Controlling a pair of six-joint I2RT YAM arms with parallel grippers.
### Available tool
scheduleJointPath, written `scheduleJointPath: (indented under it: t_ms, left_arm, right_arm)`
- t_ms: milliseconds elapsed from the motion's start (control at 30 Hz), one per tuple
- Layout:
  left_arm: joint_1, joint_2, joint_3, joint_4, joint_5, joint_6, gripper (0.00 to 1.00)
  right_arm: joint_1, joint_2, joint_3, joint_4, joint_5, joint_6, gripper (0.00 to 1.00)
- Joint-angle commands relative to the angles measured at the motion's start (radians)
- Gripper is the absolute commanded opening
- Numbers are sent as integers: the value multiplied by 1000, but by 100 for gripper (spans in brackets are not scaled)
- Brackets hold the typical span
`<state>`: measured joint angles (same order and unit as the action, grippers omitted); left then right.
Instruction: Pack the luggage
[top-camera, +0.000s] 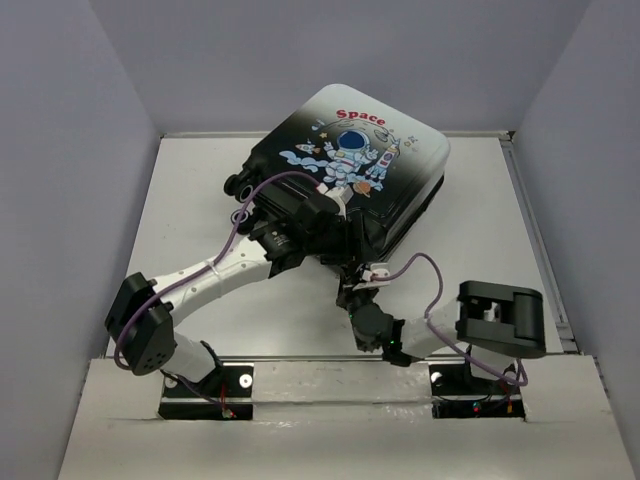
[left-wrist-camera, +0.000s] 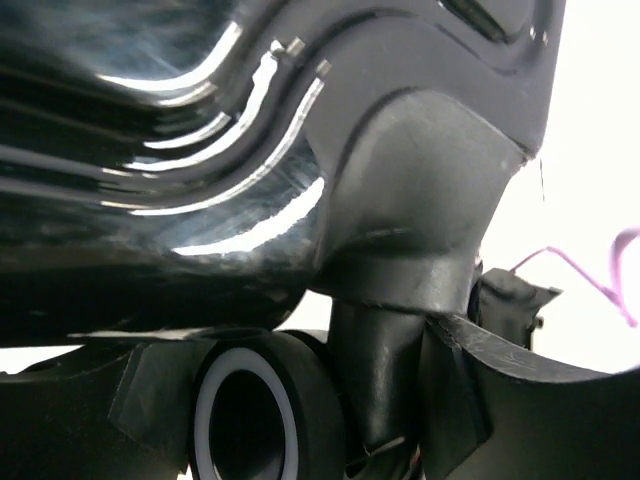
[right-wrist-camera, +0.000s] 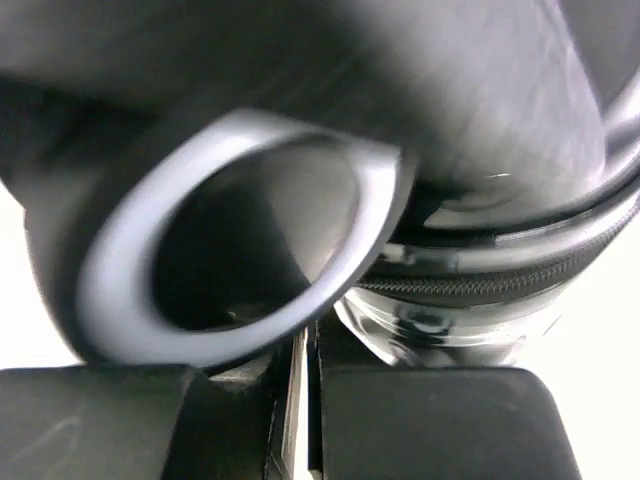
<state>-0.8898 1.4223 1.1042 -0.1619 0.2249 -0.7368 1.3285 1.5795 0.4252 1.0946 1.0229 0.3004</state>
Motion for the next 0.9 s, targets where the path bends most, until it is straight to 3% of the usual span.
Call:
scheduleJointPath:
  t_ms: [0, 33, 133, 167, 200, 233, 267, 333, 433, 500, 600, 733, 867]
  left_arm:
    - [-126, 18, 215, 524, 67, -150, 6]
    - [-147, 20, 218, 525, 61, -156, 10]
    - [-152, -16, 212, 515, 68, -126, 61]
    - [-150, -57, 221, 443, 54, -92, 89]
    - [-150, -80, 238, 383, 10, -47, 98]
    - [-143, -98, 284, 257, -13, 49, 99]
    - [-135, -120, 284, 256, -27, 95, 99]
    - [-104, -179, 336, 97, -44, 173, 99]
    - [21, -290, 353, -68, -108, 267, 99]
    - [124, -357, 313, -151, -116, 295, 99]
    - [369, -486, 251, -276, -188, 379, 99]
    - [526, -545, 62, -355, -229, 470, 99]
    - [600, -554, -58, -347, -344, 536, 99]
  right_arm:
    - [135, 190, 266, 625, -124, -144, 7]
    - [135, 233, 300, 623, -119, -132, 7]
    - [135, 257, 328, 622, -136, -135, 7]
    - [135, 249, 281, 622, -109, -109, 7]
    - [135, 238, 247, 623, -84, -90, 7]
    - [135, 211, 209, 622, -57, -67, 7]
    - [135, 211, 170, 622, -38, -48, 7]
    - [135, 171, 69, 623, -1, 6, 7]
    - [135, 139, -11, 602, 20, 52, 7]
    - [135, 125, -38, 579, 29, 81, 7]
    - [135, 97, -72, 507, 26, 153, 7]
    - [144, 51, -106, 424, 8, 193, 7]
    - [144, 4, -140, 401, -15, 217, 7]
